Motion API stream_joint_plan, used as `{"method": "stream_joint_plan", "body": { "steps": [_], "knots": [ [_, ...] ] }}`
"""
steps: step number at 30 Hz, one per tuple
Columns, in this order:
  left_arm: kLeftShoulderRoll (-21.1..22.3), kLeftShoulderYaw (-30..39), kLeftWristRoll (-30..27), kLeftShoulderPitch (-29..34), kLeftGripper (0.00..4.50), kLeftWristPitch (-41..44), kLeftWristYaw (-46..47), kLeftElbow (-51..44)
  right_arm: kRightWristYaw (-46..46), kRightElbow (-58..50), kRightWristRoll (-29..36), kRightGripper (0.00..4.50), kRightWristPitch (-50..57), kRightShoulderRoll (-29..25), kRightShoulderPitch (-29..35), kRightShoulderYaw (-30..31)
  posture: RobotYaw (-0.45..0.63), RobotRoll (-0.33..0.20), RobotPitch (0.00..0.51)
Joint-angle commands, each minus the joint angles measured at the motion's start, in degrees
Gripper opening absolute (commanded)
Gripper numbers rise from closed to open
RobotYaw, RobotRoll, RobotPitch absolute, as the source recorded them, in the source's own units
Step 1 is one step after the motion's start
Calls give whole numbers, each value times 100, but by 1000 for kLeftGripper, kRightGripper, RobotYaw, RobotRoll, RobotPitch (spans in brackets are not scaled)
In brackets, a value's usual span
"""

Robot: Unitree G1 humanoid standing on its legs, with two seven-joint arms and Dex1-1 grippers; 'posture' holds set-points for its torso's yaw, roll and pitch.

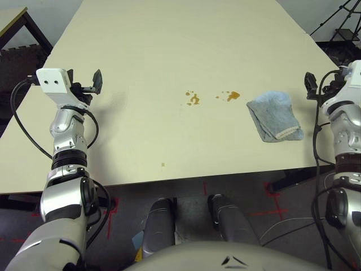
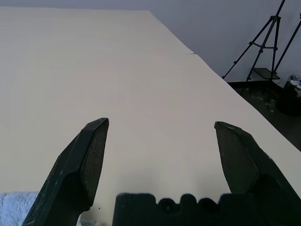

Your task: Wipe the water off the table with a rag.

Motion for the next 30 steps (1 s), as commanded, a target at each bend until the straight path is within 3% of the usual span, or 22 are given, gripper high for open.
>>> {"method": "stream_joint_plan", "body": {
  "steps": [1,12,18,24,30],
  "knots": [
    [5,-8,20,67,4500,-60,24,-4,11,115,-16,4486,-22,32,-72,14,-93,0,135],
    [54,5,-26,69,4500,-41,-105,-32,39,181,-39,4486,12,11,-198,62,-73,0,145],
    [118,-28,-402,258,4500,373,-1058,-536,31,274,-35,4486,-59,71,-228,64,-58,0,141],
    [317,-316,-1238,912,4500,1920,-2738,-2317,20,395,-29,4486,-155,119,-282,48,-62,0,140],
    [977,-687,-2060,1743,4500,3916,-4154,-3860,20,435,-20,4486,-216,127,-270,25,-69,0,135]
  ]
}}
